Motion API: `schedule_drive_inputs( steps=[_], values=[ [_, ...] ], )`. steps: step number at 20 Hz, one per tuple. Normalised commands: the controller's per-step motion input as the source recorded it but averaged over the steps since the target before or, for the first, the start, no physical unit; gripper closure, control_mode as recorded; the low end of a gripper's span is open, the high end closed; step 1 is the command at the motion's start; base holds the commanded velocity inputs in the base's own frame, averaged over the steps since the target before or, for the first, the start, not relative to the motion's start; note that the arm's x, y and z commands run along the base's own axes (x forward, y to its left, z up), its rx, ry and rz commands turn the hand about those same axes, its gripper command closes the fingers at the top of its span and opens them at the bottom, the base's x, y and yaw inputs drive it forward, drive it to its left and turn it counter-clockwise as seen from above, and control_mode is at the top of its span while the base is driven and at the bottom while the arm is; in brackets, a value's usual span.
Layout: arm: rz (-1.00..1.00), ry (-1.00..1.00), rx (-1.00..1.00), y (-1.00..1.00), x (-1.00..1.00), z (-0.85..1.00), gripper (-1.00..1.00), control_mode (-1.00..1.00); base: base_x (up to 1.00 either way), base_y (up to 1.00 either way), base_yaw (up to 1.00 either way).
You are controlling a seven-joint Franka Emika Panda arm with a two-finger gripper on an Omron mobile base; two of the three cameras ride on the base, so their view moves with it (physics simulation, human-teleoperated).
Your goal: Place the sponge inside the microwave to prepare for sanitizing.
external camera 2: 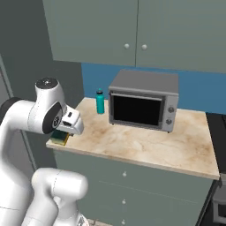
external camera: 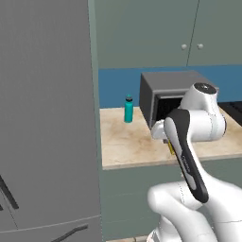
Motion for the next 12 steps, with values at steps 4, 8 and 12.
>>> schedule_drive_inputs(
  steps=[4,8,12],
  values=[
    [0.0,0.0,0.0,0.0,0.0,0.0,1.0,1.0,-0.91,-0.05,0.0],
    [0.0,0.0,0.0,0.0,0.0,0.0,1.0,1.0,-0.94,-0.01,0.0],
    [0.0,0.0,0.0,0.0,0.0,0.0,1.0,1.0,-0.88,0.15,0.08]
  ],
)
